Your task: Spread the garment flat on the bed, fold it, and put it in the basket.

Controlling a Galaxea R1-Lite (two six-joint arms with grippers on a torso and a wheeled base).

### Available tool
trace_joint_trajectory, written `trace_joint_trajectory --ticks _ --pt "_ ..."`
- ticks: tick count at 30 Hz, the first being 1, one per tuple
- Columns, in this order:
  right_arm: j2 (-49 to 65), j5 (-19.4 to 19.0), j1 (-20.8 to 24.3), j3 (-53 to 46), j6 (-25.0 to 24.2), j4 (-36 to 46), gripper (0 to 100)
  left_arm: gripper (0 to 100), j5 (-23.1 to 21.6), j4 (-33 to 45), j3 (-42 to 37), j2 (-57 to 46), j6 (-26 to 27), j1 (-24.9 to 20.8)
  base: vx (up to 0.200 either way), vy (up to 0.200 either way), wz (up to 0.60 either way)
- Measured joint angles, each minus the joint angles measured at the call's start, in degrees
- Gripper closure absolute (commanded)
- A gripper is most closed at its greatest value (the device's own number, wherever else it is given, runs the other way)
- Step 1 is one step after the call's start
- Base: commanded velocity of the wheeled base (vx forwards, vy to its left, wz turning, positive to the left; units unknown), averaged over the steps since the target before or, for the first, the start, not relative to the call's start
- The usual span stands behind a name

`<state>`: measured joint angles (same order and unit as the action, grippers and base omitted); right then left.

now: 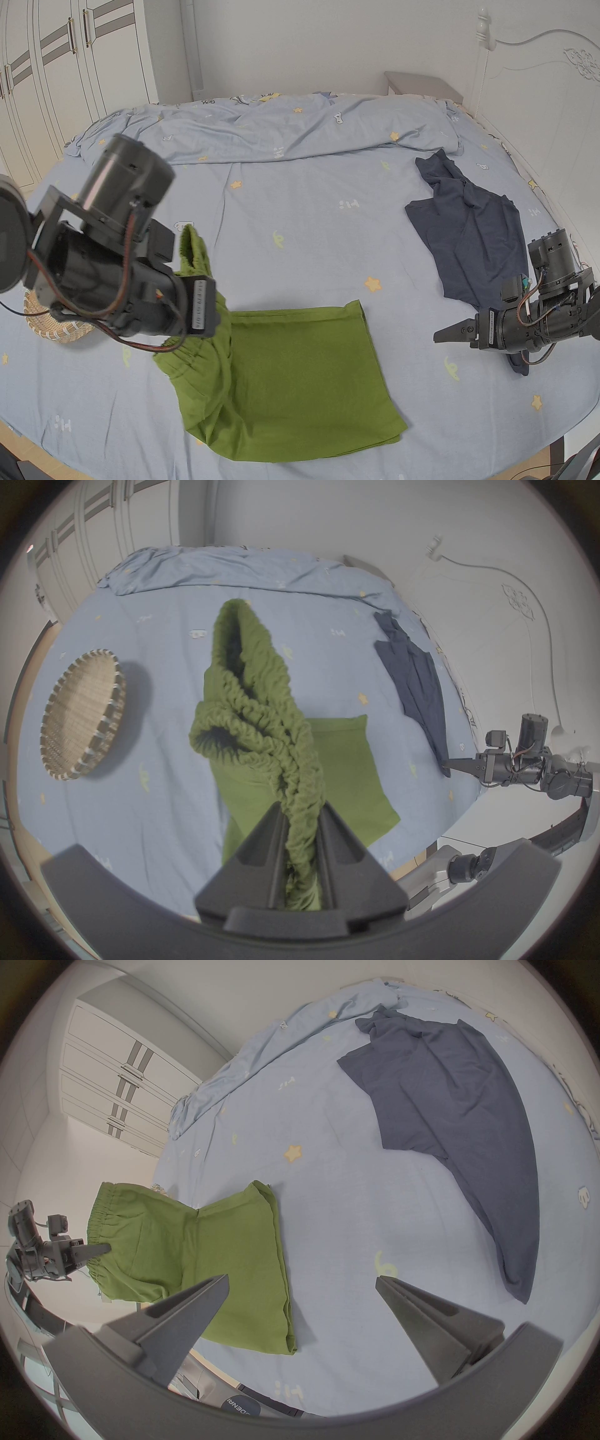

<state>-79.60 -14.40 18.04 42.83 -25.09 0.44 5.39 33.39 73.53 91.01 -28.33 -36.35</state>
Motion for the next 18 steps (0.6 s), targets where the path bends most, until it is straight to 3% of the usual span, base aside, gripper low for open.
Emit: trace_joint_trajectory --ticks 6,10,18 --pt "-0.24 0.44 -0.05 -0.02 -0.01 0.00 0 100 3.01 0.02 5.33 6.41 -3.30 -7.22 0.000 0.000 0.00" --pt "-0.71 2.74 0.00 -0.18 0.00 -0.17 0 100 4.68 -0.06 8.13 10.14 -5.46 -10.89 0.000 0.000 0.00" --pt "-1.38 3.13 0.17 -0.44 -0.04 -0.39 0 100 5.45 -3.50 9.85 14.85 -7.02 -13.09 0.000 0.000 0.00"
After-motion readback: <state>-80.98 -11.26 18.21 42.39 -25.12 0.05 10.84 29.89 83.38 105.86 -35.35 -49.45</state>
